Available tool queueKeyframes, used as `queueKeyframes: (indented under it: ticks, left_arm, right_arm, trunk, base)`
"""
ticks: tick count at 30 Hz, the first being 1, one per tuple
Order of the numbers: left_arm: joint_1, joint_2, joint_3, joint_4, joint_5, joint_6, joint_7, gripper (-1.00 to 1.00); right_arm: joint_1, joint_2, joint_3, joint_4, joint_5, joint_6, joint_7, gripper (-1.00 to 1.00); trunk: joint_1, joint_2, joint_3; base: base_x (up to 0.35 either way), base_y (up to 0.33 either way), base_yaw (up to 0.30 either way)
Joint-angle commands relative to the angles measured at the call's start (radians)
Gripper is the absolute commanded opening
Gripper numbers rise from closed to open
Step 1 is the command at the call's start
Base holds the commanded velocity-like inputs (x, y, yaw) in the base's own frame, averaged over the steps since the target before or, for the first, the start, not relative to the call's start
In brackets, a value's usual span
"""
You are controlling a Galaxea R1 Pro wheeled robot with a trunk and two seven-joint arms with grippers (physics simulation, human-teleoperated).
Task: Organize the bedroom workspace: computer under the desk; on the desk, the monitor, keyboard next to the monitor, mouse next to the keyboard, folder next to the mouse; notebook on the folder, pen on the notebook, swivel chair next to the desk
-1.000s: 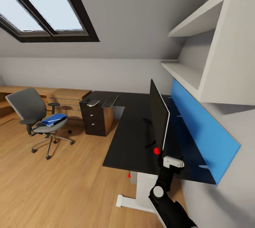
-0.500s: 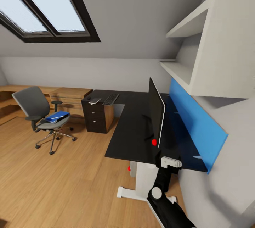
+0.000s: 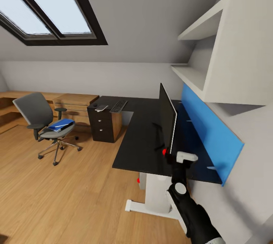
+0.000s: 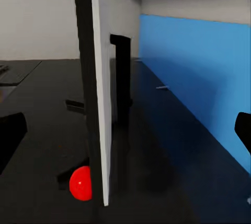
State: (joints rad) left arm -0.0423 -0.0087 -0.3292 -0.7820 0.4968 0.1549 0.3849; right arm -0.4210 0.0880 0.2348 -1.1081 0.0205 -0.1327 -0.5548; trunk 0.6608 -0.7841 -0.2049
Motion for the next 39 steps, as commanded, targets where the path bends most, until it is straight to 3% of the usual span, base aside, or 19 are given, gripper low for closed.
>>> queueKeyframes:
  ticks: [1,2,3,5,9,18,27,39]
  left_arm:
    - [-0.001,0.001,-0.004,-0.002,0.007,0.003,0.008,1.0]
    - [-0.001,0.001,-0.004,-0.002,0.007,0.003,0.008,1.0]
    - [-0.001,0.001,-0.003,-0.002,0.006,0.003,0.008,1.0]
    - [-0.001,0.001,-0.003,-0.002,0.006,0.002,0.007,1.0]
    - [-0.001,-0.001,-0.004,-0.002,0.006,0.002,0.006,1.0]
    - [-0.001,-0.002,-0.003,-0.002,0.005,0.0,0.005,1.0]
    - [-0.001,-0.002,-0.004,-0.002,0.004,0.0,0.005,1.0]
    - [-0.001,-0.002,-0.004,-0.002,0.005,0.001,0.005,1.0]
  right_arm:
    - [-0.001,-0.003,-0.043,-0.034,-0.017,0.029,0.06,1.0]
    - [-0.001,-0.004,-0.064,-0.048,-0.027,0.041,0.093,1.0]
    - [-0.001,-0.009,-0.122,-0.077,-0.052,0.063,0.187,1.0]
    - [0.001,-0.016,-0.176,-0.085,-0.071,0.073,0.289,1.0]
    - [0.002,-0.023,-0.216,-0.049,-0.08,0.052,0.36,1.0]
    - [0.012,-0.026,-0.224,-0.035,-0.076,-0.002,0.404,1.0]
    - [0.028,-0.026,-0.224,-0.036,-0.074,-0.002,0.562,1.0]
    - [0.03,-0.024,-0.224,-0.039,-0.074,-0.001,0.561,1.0]
  trunk:
    - [0.0,-0.001,-0.002]
    - [0.0,-0.001,-0.002]
    - [0.0,-0.001,-0.002]
    - [0.0,-0.001,-0.002]
    - [0.0,-0.001,-0.002]
    - [0.0,-0.001,-0.002]
    - [0.0,-0.001,-0.002]
    - [0.0,-0.001,-0.002]
  base:
    - [0.0,0.0,0.0]
    - [0.0,0.0,0.0]
    - [0.0,0.0,0.0]
    - [0.0,0.0,0.0]
    - [0.0,0.0,0.0]
    - [0.118,0.052,0.0]
    - [0.059,0.021,0.0]
    - [0.129,0.0,0.0]
